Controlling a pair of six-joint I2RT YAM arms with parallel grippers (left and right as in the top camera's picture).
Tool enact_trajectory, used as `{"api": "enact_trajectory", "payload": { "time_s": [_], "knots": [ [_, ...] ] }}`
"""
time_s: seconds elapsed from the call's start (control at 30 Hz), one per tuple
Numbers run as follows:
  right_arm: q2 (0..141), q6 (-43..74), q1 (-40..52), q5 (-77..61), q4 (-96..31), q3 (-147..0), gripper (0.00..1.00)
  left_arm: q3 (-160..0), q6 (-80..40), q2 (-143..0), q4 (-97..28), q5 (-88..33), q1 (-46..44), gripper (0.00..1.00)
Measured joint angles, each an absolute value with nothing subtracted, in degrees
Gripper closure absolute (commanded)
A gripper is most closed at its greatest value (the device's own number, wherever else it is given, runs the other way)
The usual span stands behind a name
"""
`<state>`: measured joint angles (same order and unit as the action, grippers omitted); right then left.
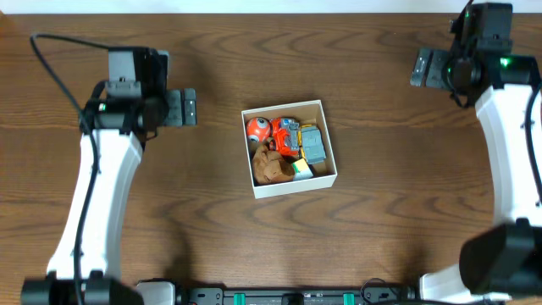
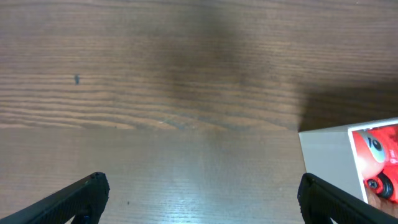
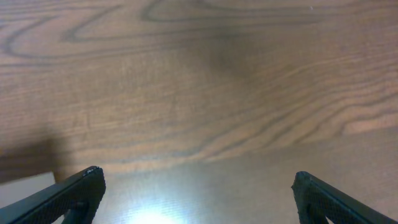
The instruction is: Pack container
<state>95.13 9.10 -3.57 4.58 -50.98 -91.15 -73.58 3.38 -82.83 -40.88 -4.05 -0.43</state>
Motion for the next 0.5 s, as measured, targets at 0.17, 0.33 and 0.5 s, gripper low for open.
{"api": "enact_trajectory", "payload": {
  "time_s": [0.17,0.33,0.5],
  "knots": [
    [84.60,9.26,-3.40,4.56,-44.60,-79.48,0.01,-64.12,2.68,-72.42,-35.64,-4.05,-0.45,0.02],
    [69.28,9.67,-0.78,4.67,-38.11,-62.46,0.01,-51.18,0.69,-60.12,-29.89,-4.05,-0.45,0.02],
    [52.53,12.58,3.70,8.86,-36.14,-46.13,0.01,-41.19,-2.83,-48.47,-26.61,-2.46,-0.43,0.02]
  ]
}}
